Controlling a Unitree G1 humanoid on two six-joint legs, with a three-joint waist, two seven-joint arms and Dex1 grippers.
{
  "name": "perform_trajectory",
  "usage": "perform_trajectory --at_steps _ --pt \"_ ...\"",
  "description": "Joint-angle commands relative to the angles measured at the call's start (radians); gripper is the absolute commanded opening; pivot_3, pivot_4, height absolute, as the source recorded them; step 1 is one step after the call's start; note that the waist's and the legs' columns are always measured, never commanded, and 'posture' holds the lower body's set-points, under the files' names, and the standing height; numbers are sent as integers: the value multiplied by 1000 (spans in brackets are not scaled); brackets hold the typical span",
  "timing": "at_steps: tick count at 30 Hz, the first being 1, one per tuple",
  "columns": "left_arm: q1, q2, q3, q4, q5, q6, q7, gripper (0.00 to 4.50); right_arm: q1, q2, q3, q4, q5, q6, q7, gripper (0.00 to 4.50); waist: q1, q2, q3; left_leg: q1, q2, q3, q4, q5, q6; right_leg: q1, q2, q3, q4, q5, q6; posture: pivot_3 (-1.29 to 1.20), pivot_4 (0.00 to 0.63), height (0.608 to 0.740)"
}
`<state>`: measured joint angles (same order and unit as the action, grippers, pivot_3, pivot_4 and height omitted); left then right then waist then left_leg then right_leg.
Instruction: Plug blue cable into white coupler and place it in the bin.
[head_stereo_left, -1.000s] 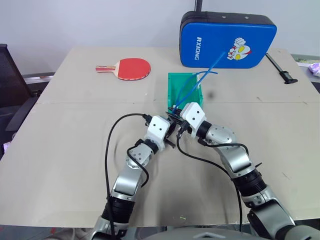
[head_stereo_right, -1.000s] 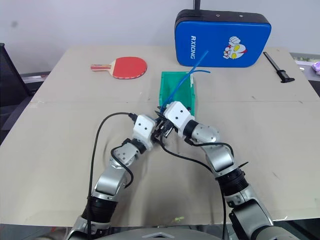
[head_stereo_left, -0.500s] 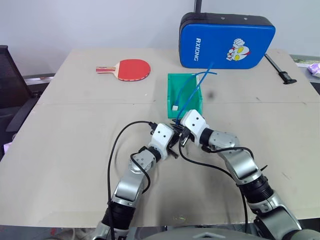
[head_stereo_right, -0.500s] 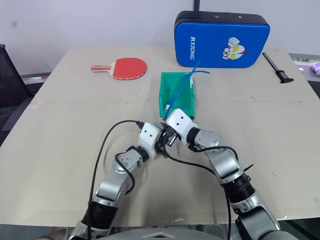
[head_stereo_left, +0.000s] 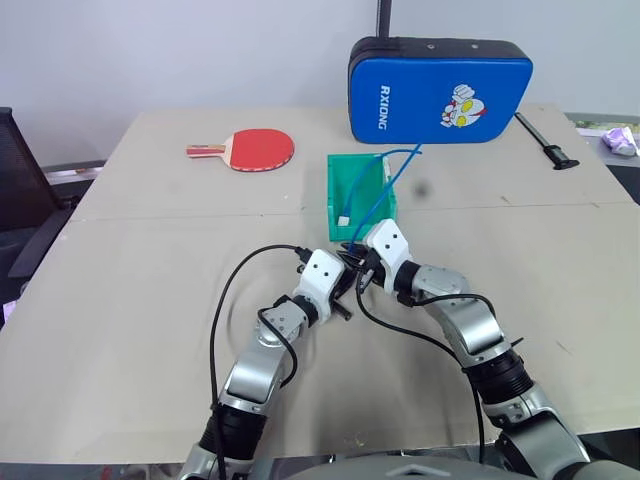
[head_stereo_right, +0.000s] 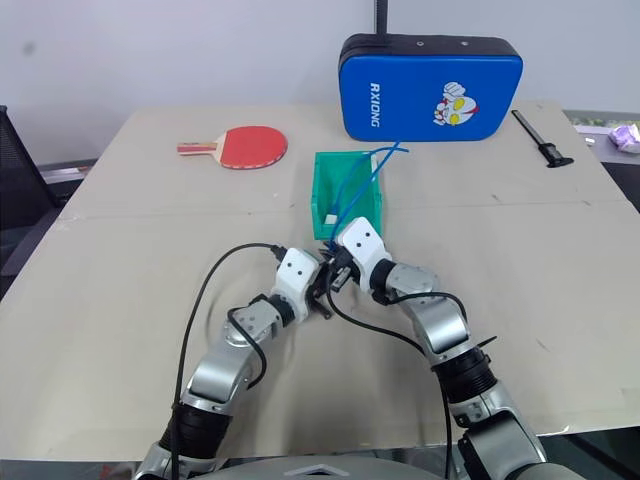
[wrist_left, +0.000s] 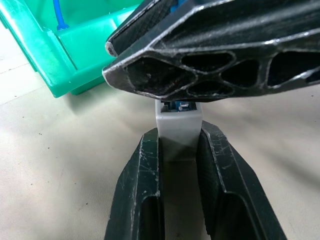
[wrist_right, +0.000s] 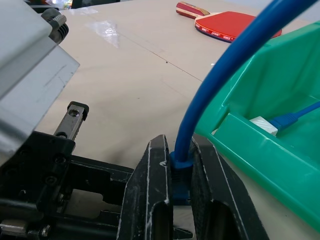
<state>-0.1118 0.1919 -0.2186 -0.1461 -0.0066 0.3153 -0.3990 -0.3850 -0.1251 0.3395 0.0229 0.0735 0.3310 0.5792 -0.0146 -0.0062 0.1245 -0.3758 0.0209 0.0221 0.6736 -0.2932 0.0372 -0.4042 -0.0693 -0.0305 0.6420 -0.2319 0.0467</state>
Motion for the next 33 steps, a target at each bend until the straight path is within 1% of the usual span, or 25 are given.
perform_trajectory --at_steps 1,2,4,5,9,13,16,19,22,24,27,28,30,33 --pt "-2 -6 -6 -83 -25 -39 -17 299 59 -4 24 146 -23 17 -2 0 -1 0 0 0 0 0 0 0 0 0 0 0 0 0 0 0 150 728" --pt "-1 -5 -4 -84 -26 -41 -19 299 54 1 5 125 -9 -12 -2 0 -1 0 0 0 0 0 0 0 0 0 0 0 0 0 0 0 150 728" --pt "1 -7 5 -89 -36 -44 -22 1340 42 -5 -19 76 3 -44 1 0 0 0 0 0 0 0 0 0 0 0 0 0 0 0 0 0 150 728" --pt "2 -7 10 -90 -41 -43 -24 1761 37 -8 -30 48 13 -50 6 0 1 0 1 -1 0 -1 0 0 0 0 0 0 0 0 0 0 150 728" --pt "33 -3 28 -127 -68 -40 -28 3537 9 -28 -60 -94 71 12 37 0 2 -1 2 -2 0 0 0 0 0 -1 -1 0 0 0 0 0 150 728" --pt "79 40 58 -209 -103 -44 -59 3537 -33 -62 -78 -172 99 68 53 0 2 -2 5 -5 0 -1 0 0 0 -4 -1 0 0 0 0 0 150 728" --pt "109 88 91 -296 -154 -7 -95 3537 -71 -66 -102 -200 127 110 50 0 1 -2 8 -6 1 -1 0 0 0 -5 -1 -1 0 0 0 0 150 728" --pt "127 144 172 -412 -266 117 -121 3537 -152 -49 -149 -213 186 176 46 0 1 -1 10 -6 1 -1 -1 0 0 -5 -1 0 0 0 0 0 150 728" --pt "101 190 255 -489 -377 259 -118 3537 -246 -37 -197 -180 240 230 47 0 1 -2 14 -7 1 -1 -1 0 0 -6 -1 0 0 0 0 0 150 728" --pt "53 227 311 -521 -436 375 -94 3537 -351 -25 -245 -66 269 255 42 0 1 -3 16 -7 0 -1 -1 0 0 -6 -1 -1 0 0 0 0 150 728" --pt "-44 257 375 -536 -483 510 -27 3537 -499 -30 -260 146 248 202 66 0 3 -3 17 -7 0 -2 0 0 0 -6 0 -1 0 0 0 0 150 728" --pt "-82 260 396 -539 -509 554 -10 3537 -559 -25 -272 246 237 175 59 0 2 -4 18 -7 -1 -2 1 0 0 -5 -1 -1 1 0 0 0 150 728" --pt "-132 266 421 -545 -548 618 12 3537 -636 -17 -288 385 226 133 54 0 1 -6 20 -7 -2 -2 1 1 -1 -5 -1 -1 0 0 0 0 150 728" --pt "-203 294 436 -551 -586 702 31 3537 -732 -5 -325 606 233 135 61 0 -1 -6 20 -8 -1 -1 -1 3 -5 -5 -1 -1 -1 0 0 0 150 728"
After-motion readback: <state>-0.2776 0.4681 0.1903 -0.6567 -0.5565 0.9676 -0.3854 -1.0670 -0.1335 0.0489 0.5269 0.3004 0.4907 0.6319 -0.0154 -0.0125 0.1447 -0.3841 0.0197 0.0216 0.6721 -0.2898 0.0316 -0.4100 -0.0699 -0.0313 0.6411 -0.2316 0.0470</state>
